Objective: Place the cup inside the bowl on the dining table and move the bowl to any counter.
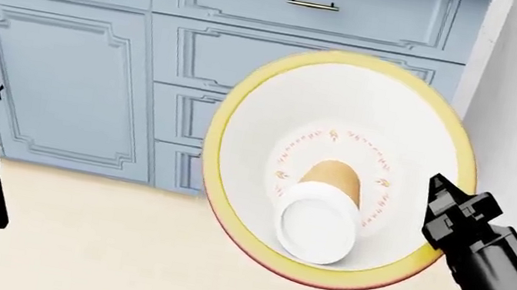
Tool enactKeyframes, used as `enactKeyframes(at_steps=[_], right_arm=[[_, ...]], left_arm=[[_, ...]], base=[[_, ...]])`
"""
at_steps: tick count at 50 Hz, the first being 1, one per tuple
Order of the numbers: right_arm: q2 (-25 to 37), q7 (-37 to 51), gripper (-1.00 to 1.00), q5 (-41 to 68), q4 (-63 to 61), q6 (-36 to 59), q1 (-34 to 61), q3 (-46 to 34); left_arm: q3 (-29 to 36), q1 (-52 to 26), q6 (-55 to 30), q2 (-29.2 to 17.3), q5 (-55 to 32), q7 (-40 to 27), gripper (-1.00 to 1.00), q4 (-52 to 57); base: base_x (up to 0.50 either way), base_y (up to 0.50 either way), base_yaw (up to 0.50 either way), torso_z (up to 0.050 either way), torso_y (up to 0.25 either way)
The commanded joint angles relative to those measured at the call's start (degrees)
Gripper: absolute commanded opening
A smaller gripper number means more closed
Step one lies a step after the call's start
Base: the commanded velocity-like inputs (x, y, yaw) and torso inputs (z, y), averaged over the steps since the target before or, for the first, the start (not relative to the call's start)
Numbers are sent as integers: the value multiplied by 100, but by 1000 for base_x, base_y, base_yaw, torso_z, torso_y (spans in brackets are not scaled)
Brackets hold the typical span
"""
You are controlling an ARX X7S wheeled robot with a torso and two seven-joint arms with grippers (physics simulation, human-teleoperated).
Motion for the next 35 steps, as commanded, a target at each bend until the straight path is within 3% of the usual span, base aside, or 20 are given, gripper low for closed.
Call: enactKeyframes(at_steps=[1,20,28,35], right_arm=[[-6,-71,-100,-47,-26,-20,13,138],[-23,-83,-100,-70,24,54,28,134],[-16,-79,-100,-80,19,62,12,137],[-42,-82,-100,-83,44,58,10,144]], left_arm=[[-28,30,24,-38,-27,26,100,-2],[-29,20,6,-49,-47,-5,100,32],[3,-10,-1,-19,-24,-37,100,15],[7,11,30,-13,-18,-29,100,-4]], base=[[500,-5,0,0,0],[500,56,0,1,2],[472,344,0,0,1],[135,501,0,0,2]])
